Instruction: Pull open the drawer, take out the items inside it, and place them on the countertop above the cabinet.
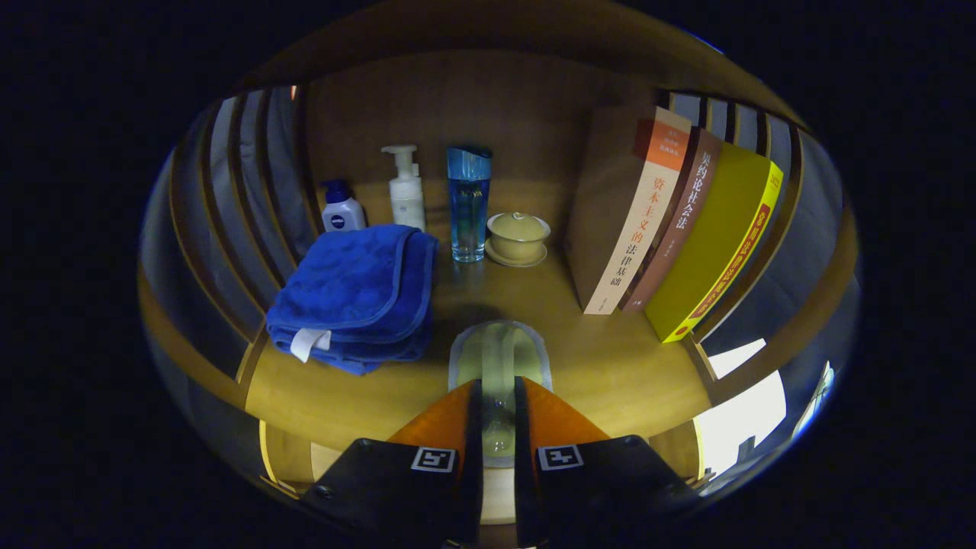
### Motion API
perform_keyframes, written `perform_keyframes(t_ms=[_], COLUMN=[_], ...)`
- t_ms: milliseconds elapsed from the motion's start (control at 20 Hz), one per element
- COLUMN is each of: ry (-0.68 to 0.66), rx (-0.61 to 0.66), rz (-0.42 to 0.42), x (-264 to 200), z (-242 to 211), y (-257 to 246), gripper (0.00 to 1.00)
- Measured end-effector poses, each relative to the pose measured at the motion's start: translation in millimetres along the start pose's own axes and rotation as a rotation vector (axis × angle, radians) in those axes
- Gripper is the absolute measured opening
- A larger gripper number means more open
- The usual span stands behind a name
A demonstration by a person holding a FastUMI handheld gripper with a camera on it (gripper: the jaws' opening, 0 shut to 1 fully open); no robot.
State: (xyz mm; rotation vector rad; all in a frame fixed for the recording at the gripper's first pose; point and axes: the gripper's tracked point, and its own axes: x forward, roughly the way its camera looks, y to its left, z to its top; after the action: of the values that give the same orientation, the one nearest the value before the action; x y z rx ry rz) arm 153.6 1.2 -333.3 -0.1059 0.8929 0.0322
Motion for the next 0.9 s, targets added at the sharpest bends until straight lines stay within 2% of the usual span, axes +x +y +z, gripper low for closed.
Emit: perform_keyframes(t_ms=[250,500,800,900], ry=[-0.009,-0.017,-0.063,-0.092], rx=[0.001,-0.013,-0.011,-0.021], rz=[-0.014,0.009,-0.001,-0.007], x=[17,21,12,6], z=[2,4,7,9], y=[-6,2,4,3], gripper=[0.26,0.26,0.35,0.45])
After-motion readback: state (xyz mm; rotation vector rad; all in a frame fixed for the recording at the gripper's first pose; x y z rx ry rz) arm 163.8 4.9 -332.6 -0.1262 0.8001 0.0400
